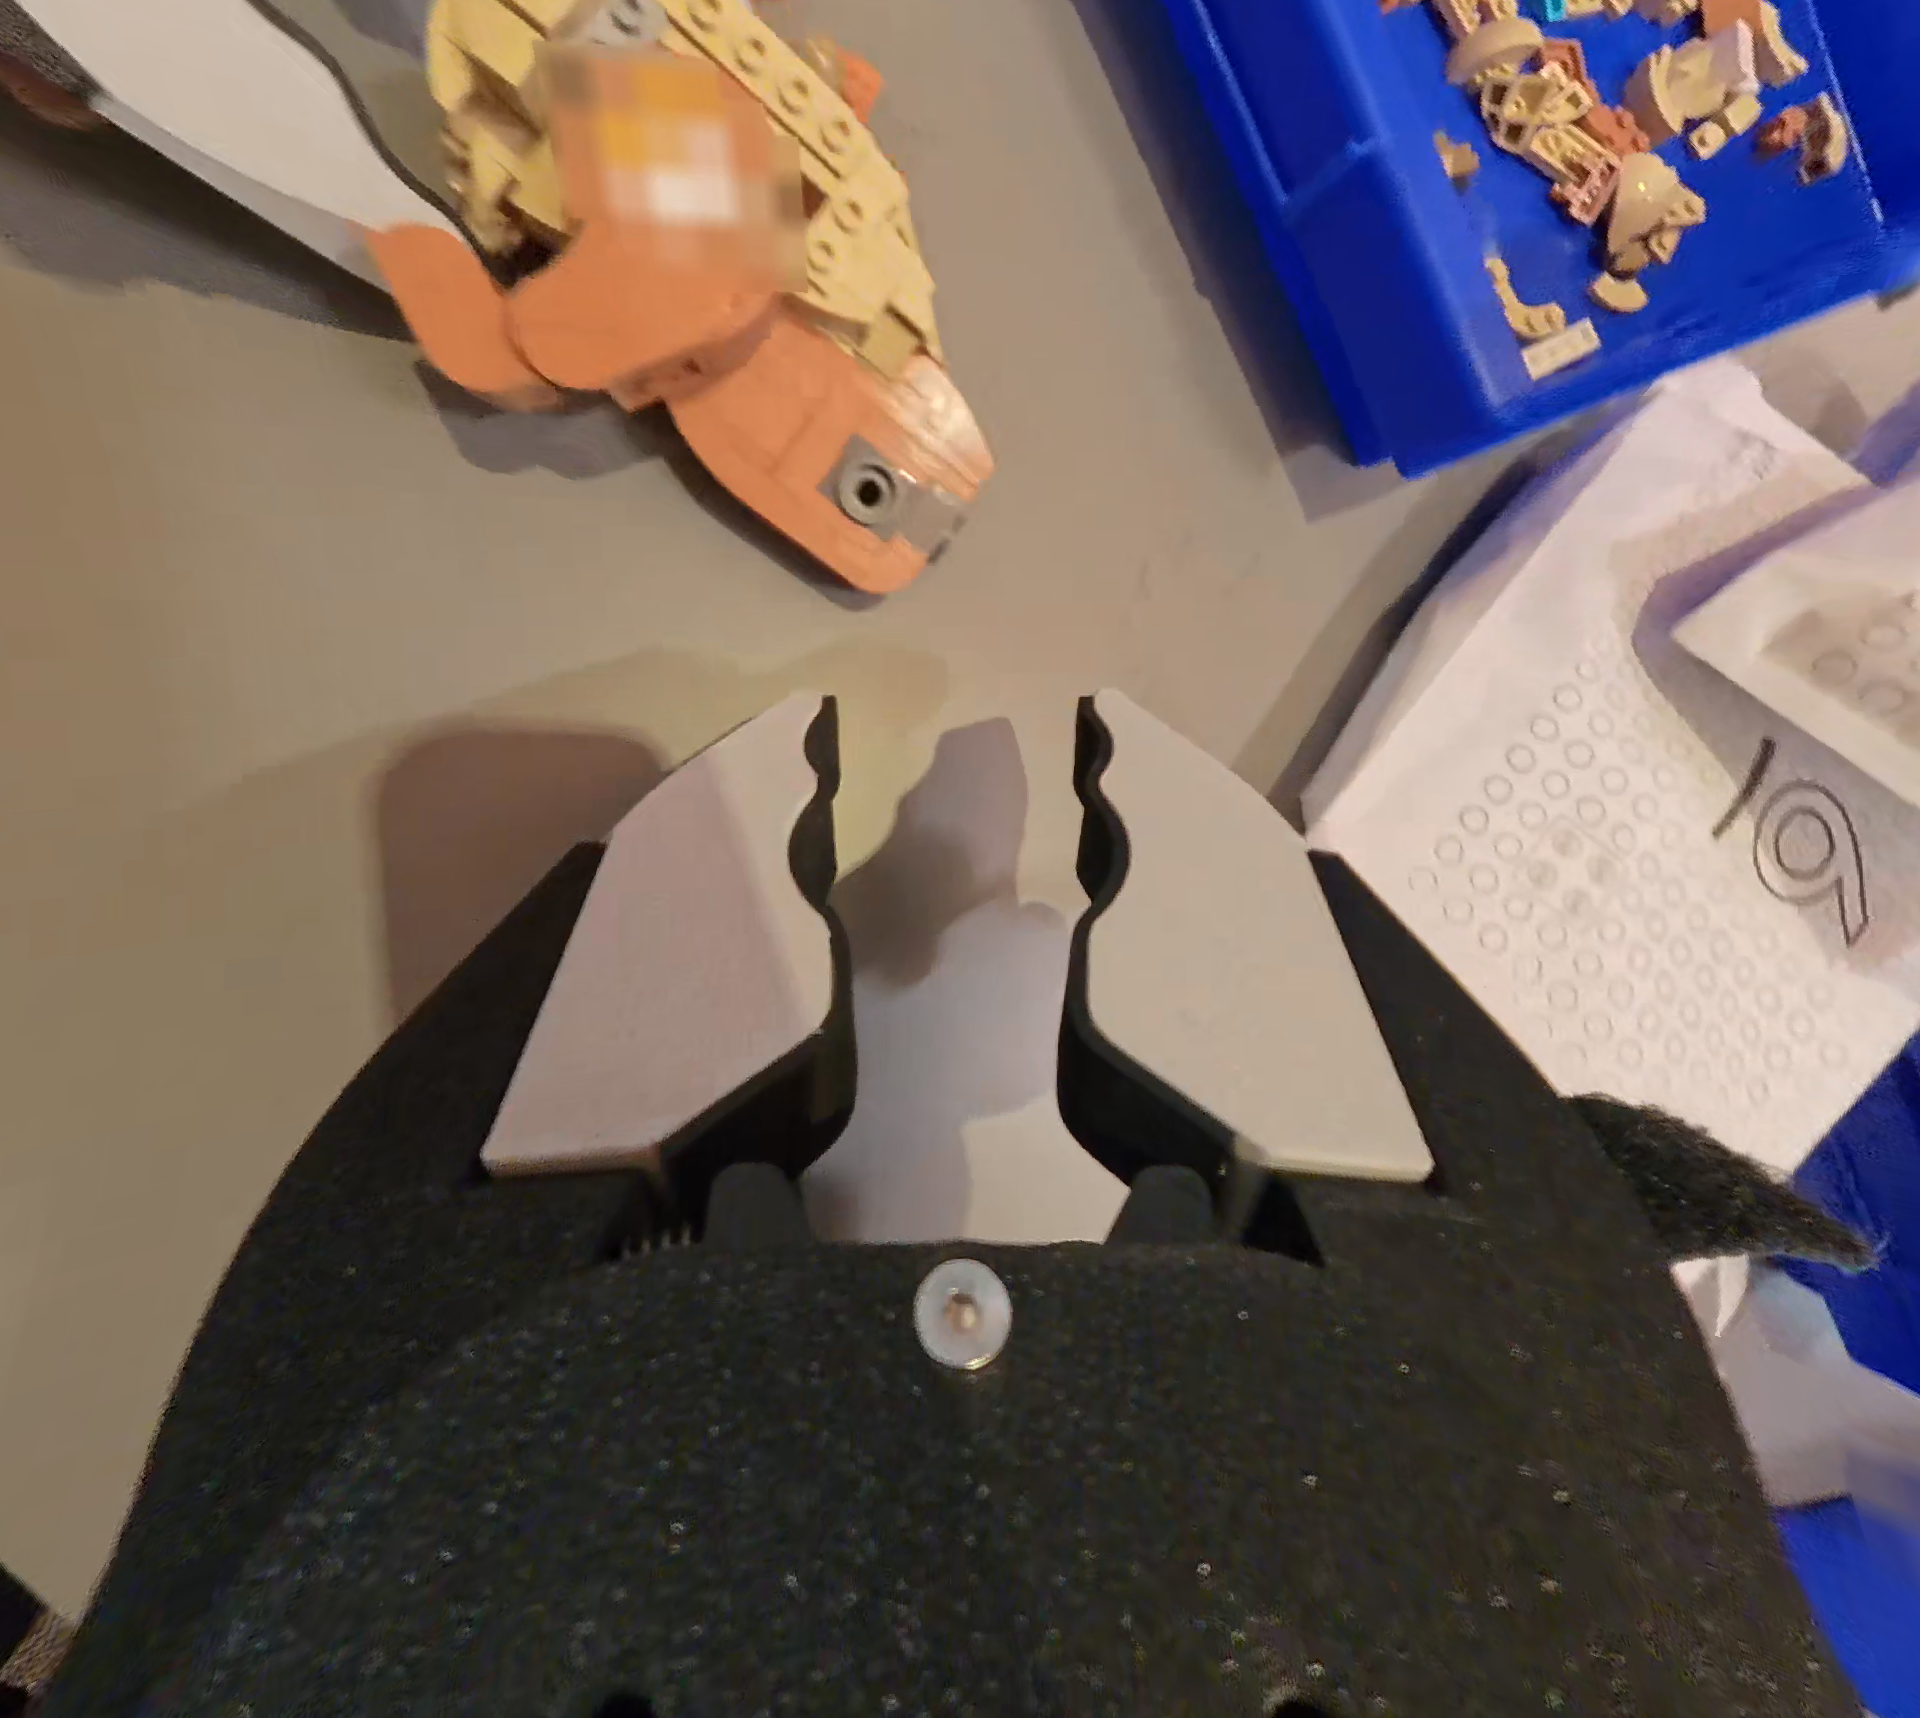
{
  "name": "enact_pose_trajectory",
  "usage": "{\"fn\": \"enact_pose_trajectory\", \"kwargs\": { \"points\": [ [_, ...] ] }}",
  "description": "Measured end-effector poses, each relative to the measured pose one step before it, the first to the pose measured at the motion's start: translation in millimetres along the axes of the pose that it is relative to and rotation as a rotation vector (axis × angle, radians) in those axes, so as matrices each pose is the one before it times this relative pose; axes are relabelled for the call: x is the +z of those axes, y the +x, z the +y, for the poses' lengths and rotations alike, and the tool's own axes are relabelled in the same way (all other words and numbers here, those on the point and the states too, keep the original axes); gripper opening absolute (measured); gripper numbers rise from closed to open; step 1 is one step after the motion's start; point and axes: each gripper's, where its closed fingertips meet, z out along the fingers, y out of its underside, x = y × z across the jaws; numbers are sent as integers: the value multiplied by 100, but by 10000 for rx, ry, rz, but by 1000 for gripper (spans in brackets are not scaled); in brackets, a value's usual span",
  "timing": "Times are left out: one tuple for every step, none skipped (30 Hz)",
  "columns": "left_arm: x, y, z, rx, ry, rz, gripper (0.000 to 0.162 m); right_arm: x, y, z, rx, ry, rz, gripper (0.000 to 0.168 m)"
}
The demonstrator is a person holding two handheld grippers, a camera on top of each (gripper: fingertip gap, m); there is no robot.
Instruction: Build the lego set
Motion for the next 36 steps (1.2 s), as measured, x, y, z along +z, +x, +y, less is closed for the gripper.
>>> {"fn": "enact_pose_trajectory", "kwargs": {
  "points": [
    [762, -26, -770, 87, -63, -9, 61, -393, 176, 387, 105, 11, 87, 43],
    [739, 7, -793, 71, -32, 62, 61, -401, 179, 356, 111, 32, 84, 43],
    [746, -15, -801, 51, -20, 94, 61, -373, 119, 332, 102, 30, 58, 43],
    [719, -22, -776, 41, -16, 95, 61, -362, 72, 326, 77, 24, 42, 43],
    [697, -22, -779, 79, 18, 82, 61, -334, 51, 284, 56, 28, 44, 43],
    [672, -20, -746, 111, 49, 55, 61, -292, 35, 270, 51, 21, 47, 43],
    [610, -53, -624, 122, 45, 12, 62, -279, 8, 243, 39, 12, 39, 43],
    [486, -93, -526, 85, 52, -20, 62, -250, -6, 197, 31, 17, 36, 43],
    [299, -72, -366, 32, 6, 5, 62, -237, -20, 159, 32, 23, 29, 43],
    [83, -62, -271, 4, 47, 7, 62, -227, -50, 73, 21, 48, 19, 43],
    [-156, -110, -211, -19, 116, -29, 62, -219, -93, -5, 4, 76, 11, 43],
    [-358, -160, -221, -34, 227, -81, 63, -203, -115, -124, -10, 115, 9, 43],
    [-556, -185, -203, -41, 299, -108, 66, -145, -159, -257, -10, 161, -12, 43],
    [-731, -240, -130, -68, 308, -155, 68, -108, -222, -400, 2, 198, -54, 43],
    [-908, -176, -140, -46, 350, -112, 69, -33, -292, -614, 22, 266, -90, 43],
    [-1111, -162, -215, -23, 456, -100, 68, 47, -417, -834, 44, 339, -161, 42],
    [-1262, -310, -218, -27, 520, -191, 67, 174, -585, -1039, 73, 393, -249, 42],
    [-1368, -494, -151, -33, 523, -254, 66, 334, -741, -1166, 87, 395, -318, 42],
    [-1416, -513, -106, -17, 518, -188, 66, 509, -793, -1253, 79, 388, -298, 42],
    [-1421, -486, -16, 21, 510, -107, 65, 675, -759, -1300, 98, 378, -227, 41],
    [-1409, -617, 178, 73, 443, -160, 62, 839, -774, -1223, 134, 288, -201, 40],
    [-1411, -806, 302, 86, 418, -258, 59, 978, -791, -1126, 156, 212, -175, 40],
    [-1382, -722, 384, 6, 399, -191, 58, 1083, -739, -1107, 153, 208, -94, 39],
    [-1363, -601, 464, -31, 330, -73, 53, 1156, -747, -1069, 91, 217, -70, 38],
    [-1305, -624, 552, -33, 269, -98, 47, 1290, -746, -890, 67, 131, -78, 38],
    [-1226, -813, 669, -51, 171, -224, 43, 1400, -687, -763, 33, 94, -58, 39],
    [-1103, -928, 728, -106, 65, -295, 41, 1485, -518, -653, 12, 67, -11, 39],
    [-955, -747, 765, -137, -63, -133, 36, 1516, -425, -601, -29, 50, -11, 40],
    [-823, -437, 587, -144, -75, 103, 30, 1471, -386, -699, -46, 136, -47, 42],
    [-788, -198, 59, -40, 117, 213, 25, 1389, -285, -798, -15, 236, -44, 42],
    [-729, -253, -95, 14, 231, 77, 22, 1334, -195, -735, 50, 226, -50, 41],
    [-629, -353, -17, -62, 187, -57, 20, 1244, -157, -719, 115, 237, -77, 42],
    [-574, -299, -251, -193, 247, -53, 19, 1111, -92, -748, 155, 301, -59, 42],
    [-485, -263, -388, -366, 295, -57, 18, 977, -7, -643, 160, 274, -29, 42],
    [-378, -386, -399, -444, 279, -165, 15, 820, -21, -572, 138, 281, -37, 41],
    [-296, -399, -394, -416, 285, -196, 12, 655, -17, -502, 120, 332, -34, 41]
  ]
}}
